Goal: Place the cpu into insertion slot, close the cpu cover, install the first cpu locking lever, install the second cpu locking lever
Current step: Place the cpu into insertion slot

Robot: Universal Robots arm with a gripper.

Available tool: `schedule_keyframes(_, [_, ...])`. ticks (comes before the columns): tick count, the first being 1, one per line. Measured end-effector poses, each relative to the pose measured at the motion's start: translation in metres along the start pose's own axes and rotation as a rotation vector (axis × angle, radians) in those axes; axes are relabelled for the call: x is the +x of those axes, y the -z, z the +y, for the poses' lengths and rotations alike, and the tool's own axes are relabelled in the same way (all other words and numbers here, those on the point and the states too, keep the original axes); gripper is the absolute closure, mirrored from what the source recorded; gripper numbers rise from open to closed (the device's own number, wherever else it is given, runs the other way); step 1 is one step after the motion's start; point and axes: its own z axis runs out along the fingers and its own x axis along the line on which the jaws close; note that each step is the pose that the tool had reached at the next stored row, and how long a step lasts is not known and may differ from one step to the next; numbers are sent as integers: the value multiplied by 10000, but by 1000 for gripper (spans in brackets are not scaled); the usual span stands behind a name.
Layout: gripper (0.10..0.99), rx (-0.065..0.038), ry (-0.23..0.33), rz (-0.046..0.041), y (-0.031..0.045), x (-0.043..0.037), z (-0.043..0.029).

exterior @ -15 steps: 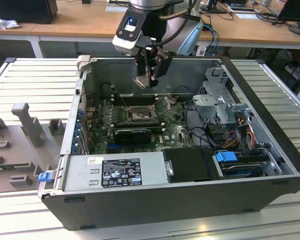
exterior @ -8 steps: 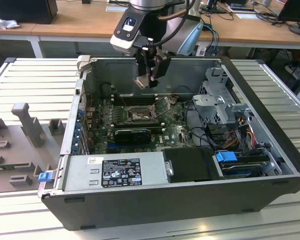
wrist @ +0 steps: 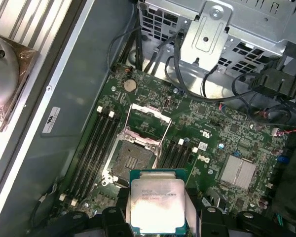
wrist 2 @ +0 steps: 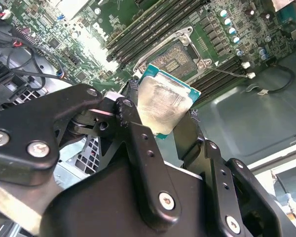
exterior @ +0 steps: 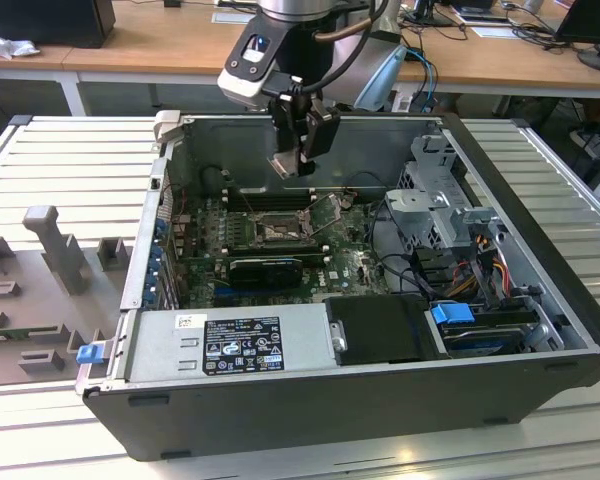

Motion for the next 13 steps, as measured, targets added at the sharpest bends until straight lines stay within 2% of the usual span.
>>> schedule_keyframes(8, [557, -13, -494, -38, -9, 0, -1])
schedule_keyframes(13, [557, -40, -1647, -126, -29, -1, -2])
